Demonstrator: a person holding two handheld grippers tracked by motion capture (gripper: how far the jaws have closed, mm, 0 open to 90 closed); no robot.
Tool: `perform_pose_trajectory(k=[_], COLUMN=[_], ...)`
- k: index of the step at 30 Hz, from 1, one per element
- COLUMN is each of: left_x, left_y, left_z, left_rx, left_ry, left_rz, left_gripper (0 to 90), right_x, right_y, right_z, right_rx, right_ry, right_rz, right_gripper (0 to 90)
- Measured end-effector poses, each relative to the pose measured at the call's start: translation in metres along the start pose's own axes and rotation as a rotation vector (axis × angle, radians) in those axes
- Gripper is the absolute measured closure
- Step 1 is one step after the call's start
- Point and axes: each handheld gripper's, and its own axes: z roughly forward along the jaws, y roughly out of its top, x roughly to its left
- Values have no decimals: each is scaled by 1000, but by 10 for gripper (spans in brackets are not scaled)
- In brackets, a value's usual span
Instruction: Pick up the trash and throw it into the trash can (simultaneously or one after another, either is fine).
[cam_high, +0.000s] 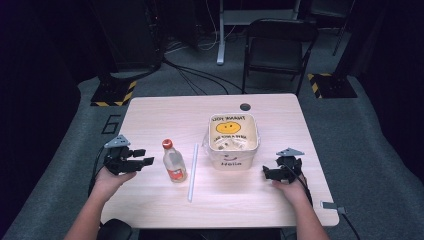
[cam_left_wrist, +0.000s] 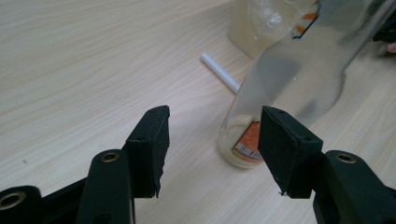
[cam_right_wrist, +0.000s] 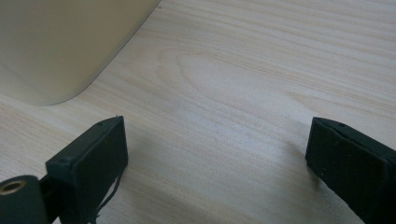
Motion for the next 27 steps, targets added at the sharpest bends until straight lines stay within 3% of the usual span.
perform_pose_trajectory(k=[2,9,27], left_x=[-7,-21,-41], left_y=[8,23,48], left_z=[-5,-13,-21], left_rx=[-1,-6,-39], left_ry=[-11,-37,-118], left_rz=[34,84,115], left_gripper=[440,441,451], right_x=[0,0,0], right_y=[0,0,0], right_z=[0,0,0], right_rx=[0,0,0], right_ry=[0,1,2], right_rz=[0,0,-1], right_gripper=[49,49,49])
